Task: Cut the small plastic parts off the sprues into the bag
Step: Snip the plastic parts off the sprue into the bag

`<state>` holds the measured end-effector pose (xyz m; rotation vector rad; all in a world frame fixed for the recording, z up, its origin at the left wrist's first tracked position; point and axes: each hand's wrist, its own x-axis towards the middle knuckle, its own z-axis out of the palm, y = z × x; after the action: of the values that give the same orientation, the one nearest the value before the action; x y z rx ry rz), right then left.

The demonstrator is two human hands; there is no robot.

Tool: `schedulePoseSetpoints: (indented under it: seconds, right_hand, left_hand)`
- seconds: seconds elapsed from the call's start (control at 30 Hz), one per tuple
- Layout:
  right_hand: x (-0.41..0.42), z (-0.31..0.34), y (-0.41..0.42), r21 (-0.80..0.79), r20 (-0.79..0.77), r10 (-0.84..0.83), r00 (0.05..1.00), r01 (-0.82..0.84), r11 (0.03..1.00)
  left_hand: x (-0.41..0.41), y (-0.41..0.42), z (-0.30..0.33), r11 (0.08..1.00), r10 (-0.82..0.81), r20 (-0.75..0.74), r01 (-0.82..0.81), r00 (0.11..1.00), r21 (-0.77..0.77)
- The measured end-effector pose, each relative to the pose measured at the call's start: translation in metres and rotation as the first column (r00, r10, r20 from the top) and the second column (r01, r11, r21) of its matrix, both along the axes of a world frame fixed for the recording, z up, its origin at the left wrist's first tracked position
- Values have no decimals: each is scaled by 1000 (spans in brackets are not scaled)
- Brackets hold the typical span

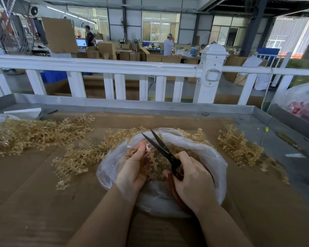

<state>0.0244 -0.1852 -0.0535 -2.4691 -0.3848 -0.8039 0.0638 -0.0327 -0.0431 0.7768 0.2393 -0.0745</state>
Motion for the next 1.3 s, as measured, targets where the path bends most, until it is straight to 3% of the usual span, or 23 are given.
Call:
schedulePoseSetpoints:
  seconds: [0.23, 0.6, 1.3]
  right_hand:
    - [1, -1, 1, -59, -43, 14, 999, -17, 998]
    - [0, -1, 1, 40, -2, -3, 1000, 3, 999]
    - [2, -4, -1, 22, -14, -9, 1000, 10, 1000]
  left_hand:
    - [-6, -5, 4, 1000, 17, 21, -18, 1000, 26]
    - [-5, -5, 3, 997, 56, 14, -56, 998, 48]
    - [0, -11, 0, 982, 152, -24, -148, 988, 114]
